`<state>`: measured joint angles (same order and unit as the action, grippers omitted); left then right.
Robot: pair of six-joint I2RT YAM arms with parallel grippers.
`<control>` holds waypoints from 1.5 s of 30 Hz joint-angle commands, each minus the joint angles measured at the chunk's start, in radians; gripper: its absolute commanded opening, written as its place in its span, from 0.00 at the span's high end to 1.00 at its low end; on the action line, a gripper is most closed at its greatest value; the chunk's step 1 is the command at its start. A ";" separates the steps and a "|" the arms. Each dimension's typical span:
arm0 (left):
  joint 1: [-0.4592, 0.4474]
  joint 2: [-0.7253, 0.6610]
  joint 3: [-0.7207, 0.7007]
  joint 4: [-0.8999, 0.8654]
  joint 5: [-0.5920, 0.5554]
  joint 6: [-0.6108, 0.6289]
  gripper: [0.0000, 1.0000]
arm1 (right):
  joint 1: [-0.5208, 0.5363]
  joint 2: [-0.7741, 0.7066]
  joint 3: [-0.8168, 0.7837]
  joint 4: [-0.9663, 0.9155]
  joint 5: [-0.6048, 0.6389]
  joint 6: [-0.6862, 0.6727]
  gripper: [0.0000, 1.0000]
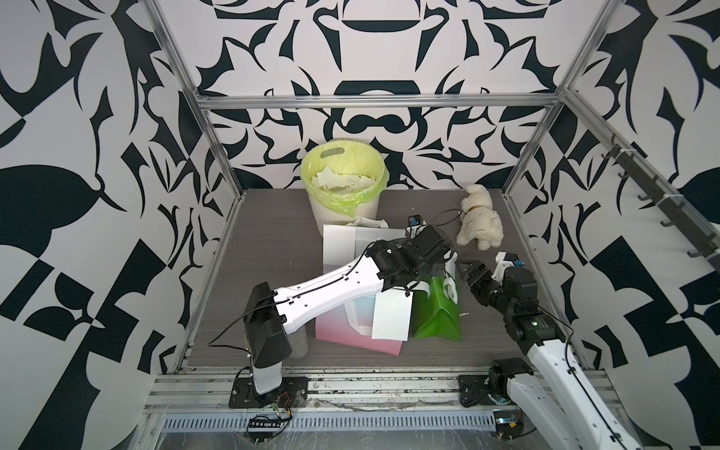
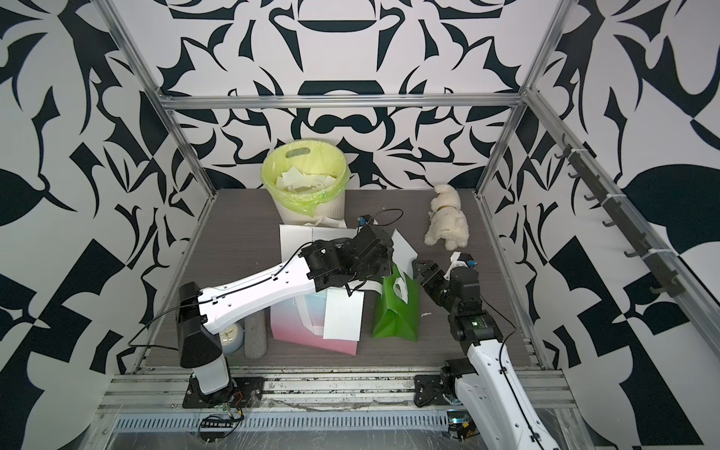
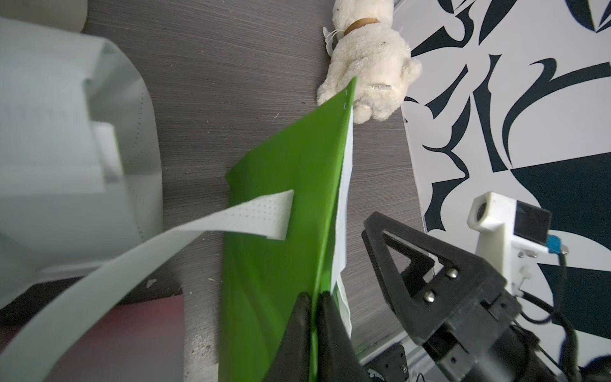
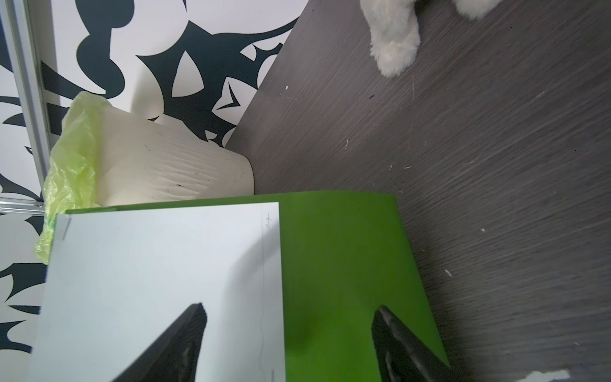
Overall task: Shred takeout receipts and throw away
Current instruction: Tear off the takeout receipt from the takeout bag.
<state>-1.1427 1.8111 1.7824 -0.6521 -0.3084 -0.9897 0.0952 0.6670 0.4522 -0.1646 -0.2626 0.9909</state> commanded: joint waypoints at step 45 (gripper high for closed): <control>0.069 0.001 -0.131 0.125 0.111 0.029 0.95 | -0.108 0.099 -0.111 0.614 -0.240 0.315 0.43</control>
<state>-1.0771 1.8107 1.6791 -0.4690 -0.1982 -0.9752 -0.0071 0.8021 0.3168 0.3939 -0.5152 1.2839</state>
